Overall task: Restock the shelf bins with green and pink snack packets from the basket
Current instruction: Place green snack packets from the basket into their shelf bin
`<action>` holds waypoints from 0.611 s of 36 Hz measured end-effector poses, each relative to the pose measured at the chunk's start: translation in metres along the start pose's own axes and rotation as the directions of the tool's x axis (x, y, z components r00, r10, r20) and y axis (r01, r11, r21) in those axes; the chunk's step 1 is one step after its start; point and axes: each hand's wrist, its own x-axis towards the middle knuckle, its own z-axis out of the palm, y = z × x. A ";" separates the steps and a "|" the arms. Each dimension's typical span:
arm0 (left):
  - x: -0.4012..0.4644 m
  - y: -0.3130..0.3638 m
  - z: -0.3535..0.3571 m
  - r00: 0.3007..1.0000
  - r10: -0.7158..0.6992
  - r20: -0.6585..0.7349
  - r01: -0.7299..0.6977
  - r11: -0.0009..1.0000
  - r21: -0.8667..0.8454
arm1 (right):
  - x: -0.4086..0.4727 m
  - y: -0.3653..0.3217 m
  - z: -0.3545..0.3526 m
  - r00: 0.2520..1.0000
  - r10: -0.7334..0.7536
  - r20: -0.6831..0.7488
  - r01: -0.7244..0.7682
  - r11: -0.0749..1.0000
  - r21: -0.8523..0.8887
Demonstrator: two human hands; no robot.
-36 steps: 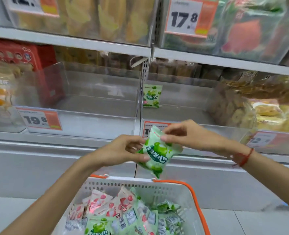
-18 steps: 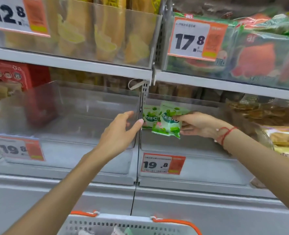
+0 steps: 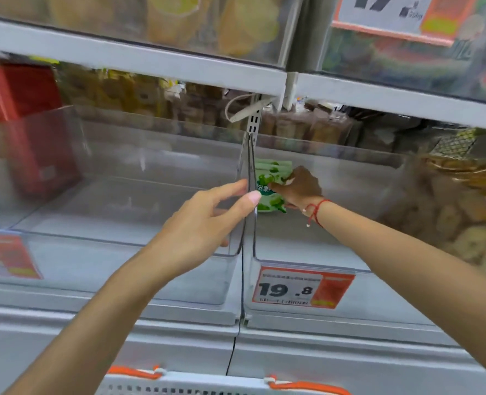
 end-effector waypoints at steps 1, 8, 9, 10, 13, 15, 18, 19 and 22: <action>0.001 -0.002 0.000 1.000 0.000 -0.001 0.000 1.000 0.006 | 0.000 0.000 0.002 0.999 0.033 0.010 -0.033 0.999 0.001; 0.000 -0.005 0.004 1.000 0.006 -0.031 -0.004 0.998 0.060 | -0.010 -0.010 -0.004 0.929 0.139 0.344 -0.266 0.895 0.358; -0.001 -0.003 0.004 0.999 0.003 -0.038 0.000 0.997 0.077 | -0.013 -0.011 -0.009 0.917 0.137 0.376 -0.280 0.891 0.358; -0.002 -0.002 0.005 0.999 0.001 -0.046 0.004 0.995 0.096 | -0.014 -0.011 -0.012 0.906 0.143 0.399 -0.294 0.890 0.348; -0.006 0.004 0.006 0.998 -0.016 -0.068 0.027 0.987 0.161 | -0.023 -0.013 -0.026 0.886 0.154 0.438 -0.305 0.904 0.299; -0.010 0.010 0.007 0.995 -0.026 -0.100 0.047 0.975 0.216 | -0.032 -0.015 -0.038 0.883 0.149 0.445 -0.296 0.913 0.282; -0.017 0.018 0.009 0.985 -0.016 -0.174 0.066 0.955 0.290 | -0.050 -0.018 -0.056 0.890 0.129 0.437 -0.264 0.928 0.262; -0.020 0.021 0.010 0.980 0.000 -0.197 0.058 0.956 0.288 | -0.056 -0.019 -0.063 0.901 0.115 0.419 -0.234 0.941 0.245; -0.025 0.022 0.012 0.950 0.089 -0.298 -0.022 0.975 0.222 | -0.077 -0.025 -0.082 0.944 0.050 0.325 -0.139 0.957 0.255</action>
